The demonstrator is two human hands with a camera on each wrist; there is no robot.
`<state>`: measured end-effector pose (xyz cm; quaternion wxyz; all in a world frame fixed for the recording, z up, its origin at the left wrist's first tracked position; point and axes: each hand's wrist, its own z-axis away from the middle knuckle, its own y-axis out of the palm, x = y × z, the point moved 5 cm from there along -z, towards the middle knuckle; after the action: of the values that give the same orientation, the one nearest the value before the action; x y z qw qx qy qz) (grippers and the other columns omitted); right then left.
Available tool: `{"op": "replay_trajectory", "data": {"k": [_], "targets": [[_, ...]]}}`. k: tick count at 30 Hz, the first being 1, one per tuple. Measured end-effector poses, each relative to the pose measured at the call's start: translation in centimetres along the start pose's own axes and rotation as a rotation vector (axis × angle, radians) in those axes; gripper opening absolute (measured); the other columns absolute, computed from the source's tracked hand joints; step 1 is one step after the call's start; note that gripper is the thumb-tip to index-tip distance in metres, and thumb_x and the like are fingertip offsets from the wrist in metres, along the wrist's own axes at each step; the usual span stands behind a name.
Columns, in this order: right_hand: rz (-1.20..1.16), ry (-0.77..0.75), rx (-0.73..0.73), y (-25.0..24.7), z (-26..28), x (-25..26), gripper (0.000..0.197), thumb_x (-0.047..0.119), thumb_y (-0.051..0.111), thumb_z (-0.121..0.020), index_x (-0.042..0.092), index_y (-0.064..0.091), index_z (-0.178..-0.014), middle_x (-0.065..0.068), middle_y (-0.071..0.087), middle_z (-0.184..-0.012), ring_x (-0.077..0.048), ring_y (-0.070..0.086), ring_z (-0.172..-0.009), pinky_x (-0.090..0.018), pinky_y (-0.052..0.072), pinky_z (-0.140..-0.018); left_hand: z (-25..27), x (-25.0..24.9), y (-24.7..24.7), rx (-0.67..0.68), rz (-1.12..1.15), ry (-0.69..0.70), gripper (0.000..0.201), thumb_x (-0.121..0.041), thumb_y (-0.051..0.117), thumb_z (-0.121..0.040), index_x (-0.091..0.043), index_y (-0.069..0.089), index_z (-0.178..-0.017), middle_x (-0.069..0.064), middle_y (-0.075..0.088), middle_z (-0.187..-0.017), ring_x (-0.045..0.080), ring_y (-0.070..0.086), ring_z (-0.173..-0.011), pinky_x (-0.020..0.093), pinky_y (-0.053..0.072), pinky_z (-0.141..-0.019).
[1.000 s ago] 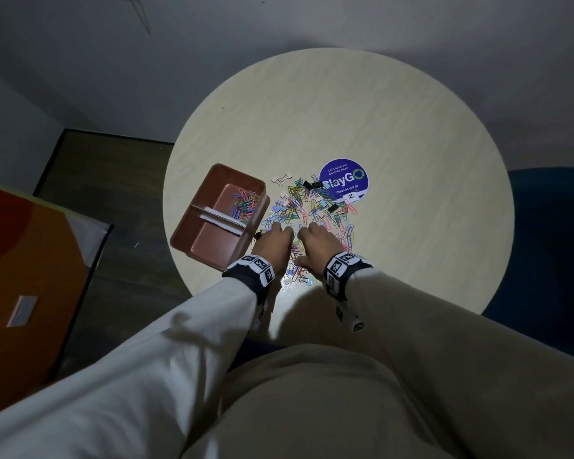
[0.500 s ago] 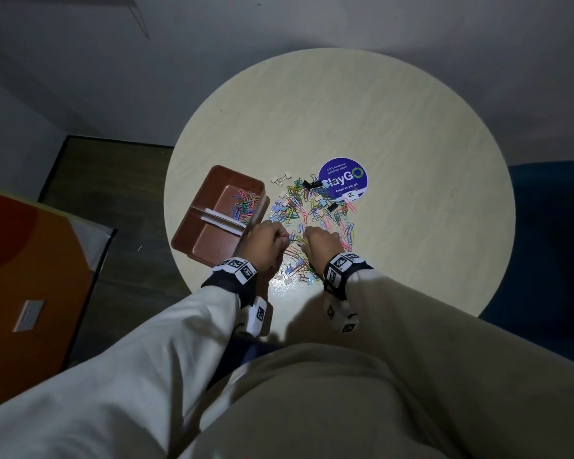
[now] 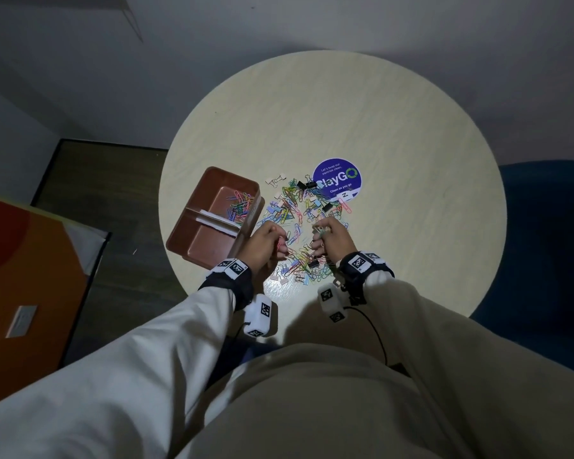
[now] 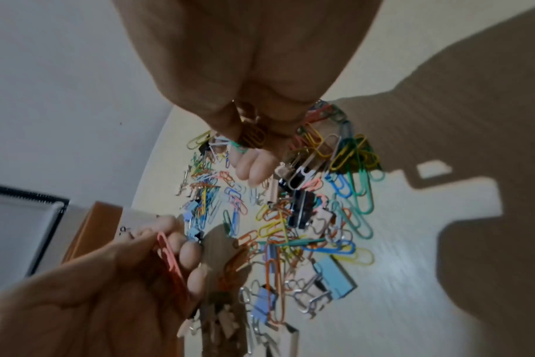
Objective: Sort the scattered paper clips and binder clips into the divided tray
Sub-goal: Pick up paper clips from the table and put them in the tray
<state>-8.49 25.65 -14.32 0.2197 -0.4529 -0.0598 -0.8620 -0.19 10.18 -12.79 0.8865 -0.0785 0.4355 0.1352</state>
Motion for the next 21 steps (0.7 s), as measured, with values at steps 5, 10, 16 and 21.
{"op": "replay_trajectory", "data": {"k": [5, 10, 16, 21], "targets": [[-0.166, 0.147, 0.064, 0.2, 0.2, 0.0, 0.010, 0.003, 0.039, -0.089, 0.008, 0.047, -0.086, -0.010, 0.044, -0.070, -0.022, 0.047, -0.053, -0.026, 0.049, -0.047, 0.0, 0.1, -0.3, -0.036, 0.001, -0.044, 0.022, -0.025, 0.038, -0.099, -0.013, 0.045, -0.082, 0.002, 0.042, -0.057, 0.015, 0.037, -0.040, 0.026, 0.028, -0.040], [0.408, -0.124, 0.008, 0.6, -0.7, 0.2, 0.038, 0.045, 0.053, -0.094, 0.014, 0.043, -0.075, -0.009, 0.047, -0.067, -0.022, 0.047, -0.054, -0.029, 0.036, -0.056, -1.1, 0.1, -0.3, -0.009, -0.629, 0.166, 0.027, -0.039, 0.046, -0.101, -0.017, 0.043, -0.086, 0.004, 0.055, -0.071, 0.021, 0.051, -0.056, 0.039, 0.045, -0.059], [0.628, -0.166, 0.051, 1.3, -1.4, 1.0, 0.021, 0.020, 0.039, -0.098, 0.012, 0.057, -0.087, -0.010, 0.067, -0.089, -0.029, 0.061, -0.081, -0.036, 0.045, -0.071, -1.1, -0.1, 0.4, 0.041, -1.080, 0.301, 0.021, -0.024, 0.047, -0.100, -0.017, 0.041, -0.119, 0.010, 0.053, -0.103, 0.031, 0.058, -0.073, 0.038, 0.048, -0.064], [0.827, -0.186, 0.051, 1.0, -1.3, 1.6, 0.023, 0.038, 0.043, -0.099, 0.016, 0.046, -0.092, -0.009, 0.062, -0.081, -0.032, 0.057, -0.073, -0.038, 0.045, -0.065, -2.0, 0.3, 0.6, 0.139, -1.250, 0.311, 0.062, -0.032, 0.073, -0.087, -0.023, 0.031, -0.131, 0.009, 0.039, -0.114, 0.028, 0.057, -0.070, 0.037, 0.048, -0.063]]}}
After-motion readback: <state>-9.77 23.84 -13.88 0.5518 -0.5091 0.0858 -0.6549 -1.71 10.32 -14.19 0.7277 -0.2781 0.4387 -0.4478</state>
